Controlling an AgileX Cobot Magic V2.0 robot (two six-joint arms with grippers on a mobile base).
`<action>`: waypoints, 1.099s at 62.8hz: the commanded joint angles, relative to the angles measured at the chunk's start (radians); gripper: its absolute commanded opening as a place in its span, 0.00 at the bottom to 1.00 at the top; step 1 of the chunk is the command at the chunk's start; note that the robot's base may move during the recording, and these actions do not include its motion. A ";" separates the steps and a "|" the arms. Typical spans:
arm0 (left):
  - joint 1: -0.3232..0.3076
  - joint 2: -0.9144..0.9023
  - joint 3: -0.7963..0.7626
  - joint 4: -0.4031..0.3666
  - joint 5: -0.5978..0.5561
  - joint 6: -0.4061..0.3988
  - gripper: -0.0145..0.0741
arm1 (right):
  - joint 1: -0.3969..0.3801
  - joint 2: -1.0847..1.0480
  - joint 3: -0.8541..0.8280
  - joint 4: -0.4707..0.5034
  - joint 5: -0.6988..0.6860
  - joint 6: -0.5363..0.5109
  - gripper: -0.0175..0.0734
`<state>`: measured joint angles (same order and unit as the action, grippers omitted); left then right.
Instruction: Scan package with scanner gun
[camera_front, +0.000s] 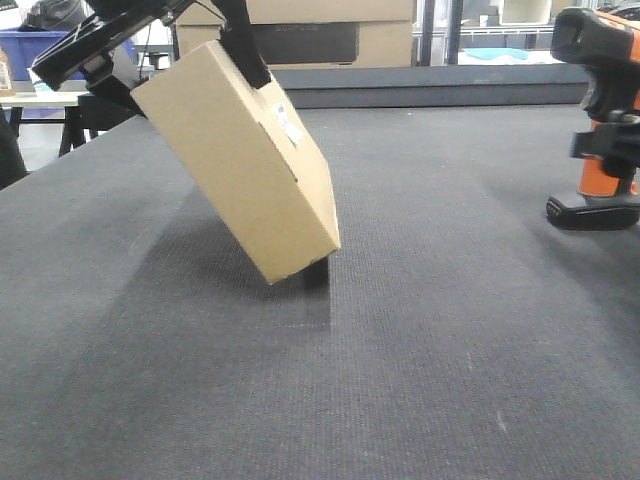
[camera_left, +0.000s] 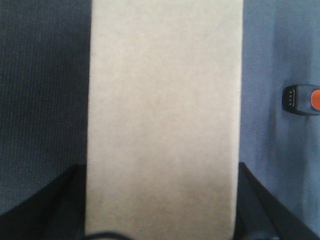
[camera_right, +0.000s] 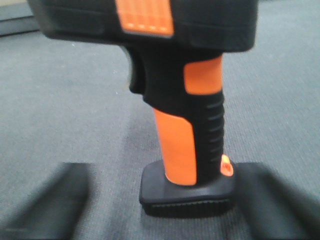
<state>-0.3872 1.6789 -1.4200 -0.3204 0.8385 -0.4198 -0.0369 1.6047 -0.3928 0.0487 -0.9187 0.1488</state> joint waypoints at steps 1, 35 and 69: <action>-0.006 -0.002 -0.001 -0.007 0.007 -0.001 0.04 | 0.002 0.001 -0.007 0.016 -0.062 0.000 0.82; -0.008 -0.002 -0.001 -0.007 0.011 -0.001 0.04 | 0.002 0.117 -0.126 0.036 -0.135 0.002 0.82; -0.010 -0.002 -0.001 -0.007 0.011 -0.001 0.04 | 0.002 0.140 -0.220 0.093 -0.078 0.002 0.82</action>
<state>-0.3878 1.6789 -1.4200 -0.3204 0.8555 -0.4198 -0.0346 1.7425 -0.5901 0.1331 -1.0112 0.1504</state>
